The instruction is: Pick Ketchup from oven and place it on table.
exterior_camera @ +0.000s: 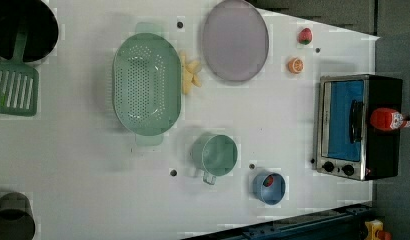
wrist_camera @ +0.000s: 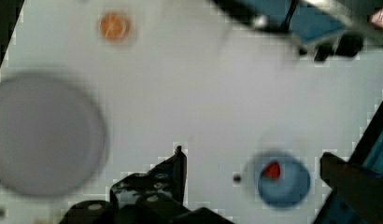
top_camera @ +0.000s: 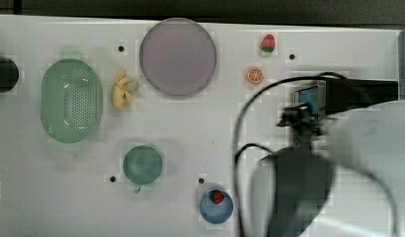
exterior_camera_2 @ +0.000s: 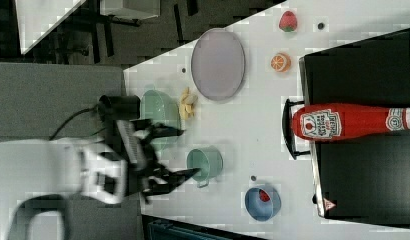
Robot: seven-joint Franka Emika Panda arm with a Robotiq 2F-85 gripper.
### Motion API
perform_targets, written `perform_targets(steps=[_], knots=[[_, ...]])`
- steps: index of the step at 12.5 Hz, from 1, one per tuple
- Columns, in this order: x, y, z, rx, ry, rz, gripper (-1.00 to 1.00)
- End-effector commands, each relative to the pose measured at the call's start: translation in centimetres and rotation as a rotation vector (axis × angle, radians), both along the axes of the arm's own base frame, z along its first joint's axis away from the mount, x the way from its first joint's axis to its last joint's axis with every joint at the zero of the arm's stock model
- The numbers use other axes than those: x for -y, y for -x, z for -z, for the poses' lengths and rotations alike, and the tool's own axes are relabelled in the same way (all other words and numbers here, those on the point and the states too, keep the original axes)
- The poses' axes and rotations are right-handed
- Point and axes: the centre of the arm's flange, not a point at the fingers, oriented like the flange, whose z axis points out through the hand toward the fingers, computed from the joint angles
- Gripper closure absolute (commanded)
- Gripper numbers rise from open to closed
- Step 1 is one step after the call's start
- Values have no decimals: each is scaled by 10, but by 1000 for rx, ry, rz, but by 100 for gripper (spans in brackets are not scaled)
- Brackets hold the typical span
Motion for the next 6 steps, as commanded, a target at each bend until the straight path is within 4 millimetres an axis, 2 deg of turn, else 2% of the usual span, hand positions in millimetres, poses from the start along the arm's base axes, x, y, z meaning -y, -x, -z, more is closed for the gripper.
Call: perform_targets(steps=[1,3,5,6], knots=[[104,11,19,119,52,202,-100],[147,4,50,125,117,270,-100],[163,-4,68,94,143,294,-100],[175,-8,86,69,138,327,-100]])
